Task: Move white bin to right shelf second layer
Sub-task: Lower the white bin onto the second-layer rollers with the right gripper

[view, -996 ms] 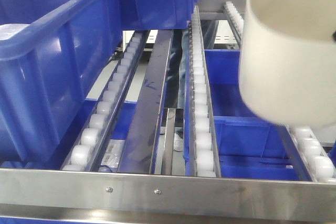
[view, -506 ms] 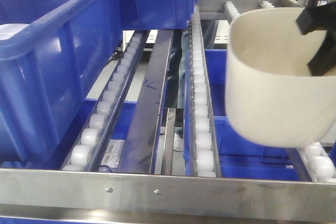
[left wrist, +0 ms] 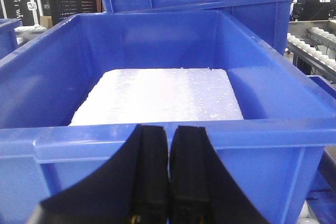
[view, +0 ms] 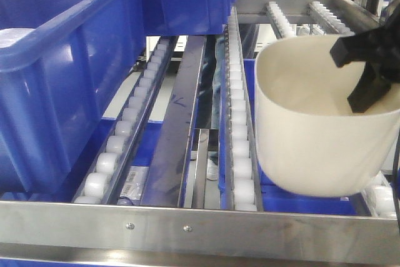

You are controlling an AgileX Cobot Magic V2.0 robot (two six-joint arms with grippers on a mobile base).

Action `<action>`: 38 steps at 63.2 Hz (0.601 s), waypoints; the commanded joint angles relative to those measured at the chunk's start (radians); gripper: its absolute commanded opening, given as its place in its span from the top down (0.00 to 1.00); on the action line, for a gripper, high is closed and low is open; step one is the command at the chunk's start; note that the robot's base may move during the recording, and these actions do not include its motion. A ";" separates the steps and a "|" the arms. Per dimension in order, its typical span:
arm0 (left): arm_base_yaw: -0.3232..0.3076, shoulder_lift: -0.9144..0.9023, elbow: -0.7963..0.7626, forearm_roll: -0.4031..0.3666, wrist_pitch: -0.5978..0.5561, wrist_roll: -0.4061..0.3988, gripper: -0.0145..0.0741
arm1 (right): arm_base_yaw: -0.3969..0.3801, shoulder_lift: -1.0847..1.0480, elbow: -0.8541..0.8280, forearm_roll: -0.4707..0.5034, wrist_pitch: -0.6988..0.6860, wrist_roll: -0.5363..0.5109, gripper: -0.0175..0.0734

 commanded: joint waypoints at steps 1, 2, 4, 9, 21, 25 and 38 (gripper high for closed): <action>0.000 -0.013 0.033 -0.005 -0.087 -0.007 0.74 | -0.001 -0.014 -0.037 0.001 -0.062 -0.002 0.75; 0.000 -0.013 0.033 -0.005 -0.087 -0.007 0.74 | -0.001 -0.012 -0.037 0.001 -0.061 -0.002 0.75; 0.000 -0.013 0.033 -0.005 -0.087 -0.007 0.74 | -0.001 -0.009 -0.037 0.001 -0.060 -0.002 0.75; 0.000 -0.013 0.033 -0.005 -0.087 -0.007 0.74 | -0.001 -0.002 -0.037 0.001 -0.060 -0.002 0.75; 0.000 -0.013 0.033 -0.005 -0.087 -0.007 0.74 | -0.001 0.013 -0.037 0.001 -0.060 -0.002 0.75; 0.000 -0.013 0.033 -0.005 -0.087 -0.007 0.74 | -0.001 0.019 -0.037 0.001 -0.060 -0.002 0.75; 0.000 -0.013 0.033 -0.005 -0.087 -0.007 0.74 | -0.001 0.036 -0.037 0.001 -0.057 -0.002 0.75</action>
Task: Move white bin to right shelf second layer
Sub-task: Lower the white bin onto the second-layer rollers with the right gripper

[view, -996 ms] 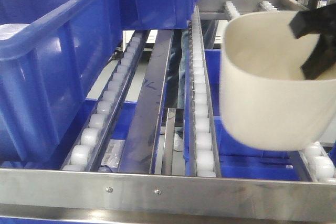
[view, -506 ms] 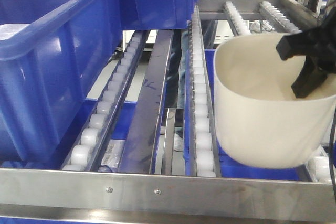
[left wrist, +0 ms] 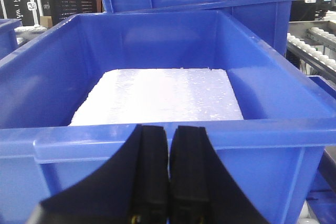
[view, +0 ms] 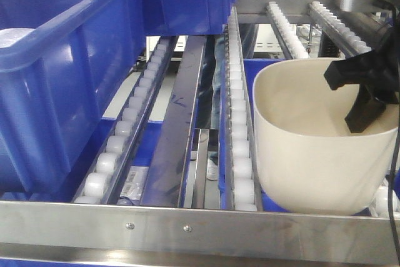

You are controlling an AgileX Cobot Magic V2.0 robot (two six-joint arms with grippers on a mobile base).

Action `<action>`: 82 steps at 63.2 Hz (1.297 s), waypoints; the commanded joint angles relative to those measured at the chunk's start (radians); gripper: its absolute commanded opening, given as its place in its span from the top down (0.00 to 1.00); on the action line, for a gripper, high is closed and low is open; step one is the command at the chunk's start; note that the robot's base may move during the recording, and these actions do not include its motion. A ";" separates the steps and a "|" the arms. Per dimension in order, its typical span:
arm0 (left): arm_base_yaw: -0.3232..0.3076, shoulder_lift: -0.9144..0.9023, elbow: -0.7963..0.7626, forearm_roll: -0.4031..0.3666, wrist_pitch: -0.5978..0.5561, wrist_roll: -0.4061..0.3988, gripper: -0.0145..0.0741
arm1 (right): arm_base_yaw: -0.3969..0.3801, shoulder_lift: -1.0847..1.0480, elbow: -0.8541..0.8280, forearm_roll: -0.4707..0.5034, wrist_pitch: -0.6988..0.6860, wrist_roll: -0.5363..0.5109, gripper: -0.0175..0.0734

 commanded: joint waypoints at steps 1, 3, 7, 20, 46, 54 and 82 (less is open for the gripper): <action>0.000 -0.013 0.033 -0.005 -0.087 -0.007 0.74 | -0.001 -0.026 -0.036 0.001 -0.057 -0.002 0.75; 0.000 -0.013 0.033 -0.005 -0.087 -0.007 0.74 | -0.001 -0.026 -0.036 0.001 -0.055 -0.002 0.75; 0.000 -0.013 0.033 -0.005 -0.087 -0.007 0.74 | -0.001 -0.025 -0.036 0.001 -0.052 -0.002 0.75; 0.000 -0.013 0.033 -0.005 -0.087 -0.007 0.74 | -0.001 -0.024 -0.036 0.001 -0.051 -0.002 0.75; 0.000 -0.013 0.033 -0.005 -0.087 -0.007 0.74 | -0.001 -0.016 -0.036 0.001 -0.043 -0.002 0.75; 0.000 -0.013 0.033 -0.005 -0.087 -0.007 0.74 | -0.001 0.010 -0.036 0.001 -0.038 -0.002 0.75; 0.000 -0.013 0.033 -0.005 -0.087 -0.007 0.74 | -0.001 0.023 -0.036 0.002 -0.037 -0.002 0.74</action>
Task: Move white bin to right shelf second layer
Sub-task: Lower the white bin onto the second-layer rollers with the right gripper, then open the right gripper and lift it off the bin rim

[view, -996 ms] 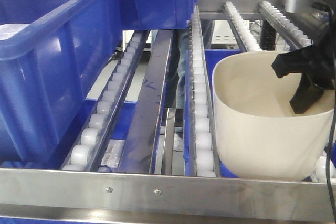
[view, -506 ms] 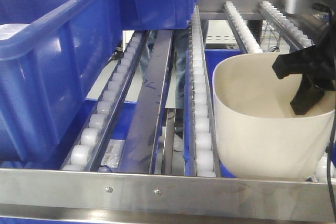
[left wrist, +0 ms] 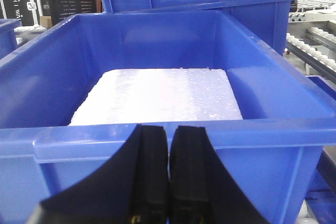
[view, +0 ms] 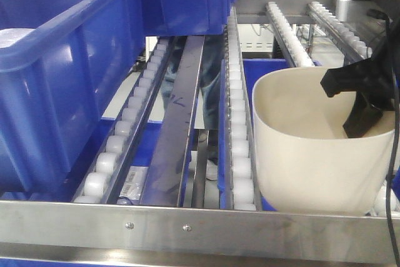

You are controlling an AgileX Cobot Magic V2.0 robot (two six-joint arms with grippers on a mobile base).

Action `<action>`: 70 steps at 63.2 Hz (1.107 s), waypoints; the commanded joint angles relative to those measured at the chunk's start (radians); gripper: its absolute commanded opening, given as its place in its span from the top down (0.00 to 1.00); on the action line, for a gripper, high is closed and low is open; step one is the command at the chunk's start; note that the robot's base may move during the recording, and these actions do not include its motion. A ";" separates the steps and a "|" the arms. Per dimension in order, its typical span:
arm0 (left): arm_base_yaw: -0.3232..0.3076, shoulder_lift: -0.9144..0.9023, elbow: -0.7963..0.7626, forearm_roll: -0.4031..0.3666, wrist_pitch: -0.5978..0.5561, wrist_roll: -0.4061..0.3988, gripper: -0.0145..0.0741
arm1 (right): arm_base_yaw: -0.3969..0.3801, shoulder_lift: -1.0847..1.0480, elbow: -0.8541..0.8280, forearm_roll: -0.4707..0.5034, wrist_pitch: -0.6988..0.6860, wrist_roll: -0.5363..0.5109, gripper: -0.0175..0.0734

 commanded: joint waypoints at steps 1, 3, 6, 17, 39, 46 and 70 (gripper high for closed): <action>0.000 -0.013 0.033 -0.005 -0.087 -0.007 0.74 | -0.001 -0.017 -0.023 0.002 -0.047 -0.002 0.73; 0.000 -0.013 0.033 -0.005 -0.087 -0.007 0.74 | -0.001 -0.020 -0.023 0.002 -0.047 -0.002 0.71; 0.000 -0.013 0.033 -0.005 -0.087 -0.007 0.74 | -0.001 -0.025 -0.023 0.002 -0.047 -0.002 0.65; 0.000 -0.013 0.033 -0.005 -0.087 -0.007 0.74 | -0.001 -0.059 -0.023 0.002 -0.052 -0.002 0.38; 0.000 -0.013 0.033 -0.005 -0.087 -0.007 0.74 | -0.001 -0.128 -0.023 0.003 -0.069 -0.001 0.33; 0.000 -0.013 0.033 -0.005 -0.087 -0.007 0.74 | -0.001 -0.159 -0.023 0.003 -0.069 -0.001 0.33; 0.000 -0.013 0.033 -0.005 -0.087 -0.007 0.74 | -0.001 -0.409 -0.023 0.002 -0.051 -0.001 0.35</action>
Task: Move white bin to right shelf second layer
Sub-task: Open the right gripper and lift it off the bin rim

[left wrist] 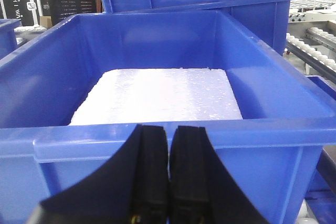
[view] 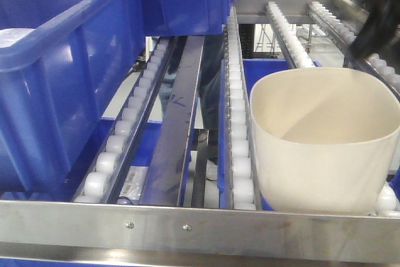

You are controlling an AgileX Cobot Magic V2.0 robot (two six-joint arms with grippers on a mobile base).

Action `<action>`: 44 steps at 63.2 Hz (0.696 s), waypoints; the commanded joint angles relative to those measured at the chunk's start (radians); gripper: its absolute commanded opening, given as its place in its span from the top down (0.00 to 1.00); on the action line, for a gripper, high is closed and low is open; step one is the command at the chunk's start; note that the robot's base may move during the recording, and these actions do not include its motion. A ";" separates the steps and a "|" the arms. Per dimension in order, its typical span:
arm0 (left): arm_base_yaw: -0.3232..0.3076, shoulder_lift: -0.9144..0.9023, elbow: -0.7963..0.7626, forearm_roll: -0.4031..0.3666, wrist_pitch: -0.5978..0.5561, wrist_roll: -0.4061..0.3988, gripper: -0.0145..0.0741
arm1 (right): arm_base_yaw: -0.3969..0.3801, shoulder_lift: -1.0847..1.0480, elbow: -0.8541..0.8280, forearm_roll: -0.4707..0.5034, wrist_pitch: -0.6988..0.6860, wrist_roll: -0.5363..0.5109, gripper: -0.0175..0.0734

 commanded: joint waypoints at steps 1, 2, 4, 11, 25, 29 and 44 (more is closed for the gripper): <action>0.000 -0.013 0.033 -0.005 -0.087 -0.007 0.74 | -0.001 -0.099 -0.025 -0.002 -0.055 -0.003 0.37; 0.000 -0.013 0.033 -0.005 -0.087 -0.007 0.74 | -0.001 -0.111 -0.025 -0.002 -0.055 -0.003 0.39; 0.000 -0.013 0.033 -0.005 -0.087 -0.007 0.74 | -0.001 -0.143 -0.021 -0.002 -0.056 -0.003 0.43; 0.000 -0.013 0.033 -0.005 -0.087 -0.007 0.74 | -0.008 -0.266 0.024 -0.002 -0.092 -0.003 0.64; 0.000 -0.013 0.033 -0.005 -0.087 -0.007 0.74 | -0.096 -0.527 0.194 -0.006 -0.140 -0.004 0.75; 0.000 -0.013 0.033 -0.005 -0.087 -0.007 0.74 | -0.136 -0.600 0.236 -0.006 -0.123 -0.004 0.75; 0.000 -0.013 0.033 -0.005 -0.087 -0.007 0.74 | -0.233 -0.769 0.302 -0.006 -0.047 -0.004 0.75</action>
